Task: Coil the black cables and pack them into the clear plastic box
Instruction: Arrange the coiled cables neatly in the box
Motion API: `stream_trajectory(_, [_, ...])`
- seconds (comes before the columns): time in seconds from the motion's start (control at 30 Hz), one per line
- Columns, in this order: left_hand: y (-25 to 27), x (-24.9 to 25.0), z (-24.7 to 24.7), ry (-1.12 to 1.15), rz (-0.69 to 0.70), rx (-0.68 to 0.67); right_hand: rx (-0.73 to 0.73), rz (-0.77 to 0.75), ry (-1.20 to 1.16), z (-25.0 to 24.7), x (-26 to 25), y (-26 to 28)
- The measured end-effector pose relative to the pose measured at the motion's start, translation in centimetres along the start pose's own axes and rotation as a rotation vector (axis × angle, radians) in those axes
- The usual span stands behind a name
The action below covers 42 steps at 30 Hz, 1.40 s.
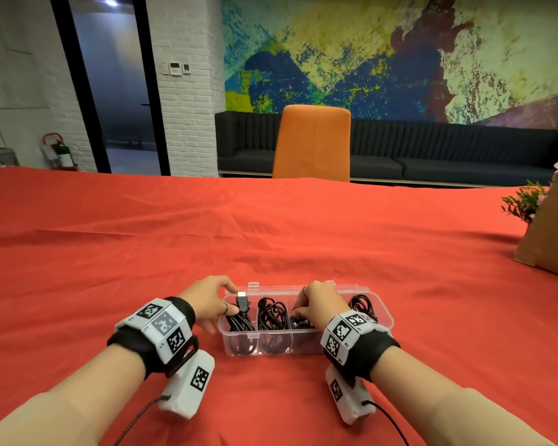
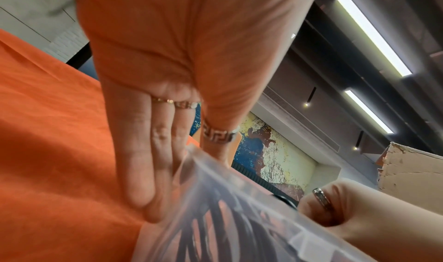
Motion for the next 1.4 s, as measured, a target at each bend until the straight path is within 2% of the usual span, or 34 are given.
stream_trajectory(0.3, [0.1,-0.4,-0.2,0.09,-0.007,-0.005,-0.033,-0.054,0.131,0.3,-0.2,0.3])
stream_trajectory(0.47, [-0.4,0.1,-0.2,0.051,-0.034,0.098,0.017,-0.082,0.188,0.3,-0.2,0.7])
stream_trajectory(0.57, [-0.9,0.3,-0.1,-0.024,-0.035,0.102,0.028,-0.098,0.161,0.4,-0.1,0.7])
stream_trajectory(0.7, [-1.5,0.0,-0.1,0.001,-0.059,0.079,0.048,-0.096,0.104,0.5,0.2,0.6])
stream_trajectory(1.07, [-2.2,-0.2,0.5,-0.024,-0.145,0.123,0.025,-0.09,0.051,0.6,0.0,0.7])
stream_trajectory(1.27, [-2.3,0.3,0.5,-0.031,-0.166,0.086,0.019,-0.117,-0.03,0.3,0.1,0.8])
stream_trajectory(1.4, [-1.9,0.1,0.1,0.061,-0.188,0.058,0.058,-0.141,-0.096,-0.5,0.3,0.7])
Point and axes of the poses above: each hand's wrist, its own y-axis away from the middle knuckle, its own z-axis out of the palm, x = y × z, the point moved 3 cm from there along -y, towards the middle knuckle
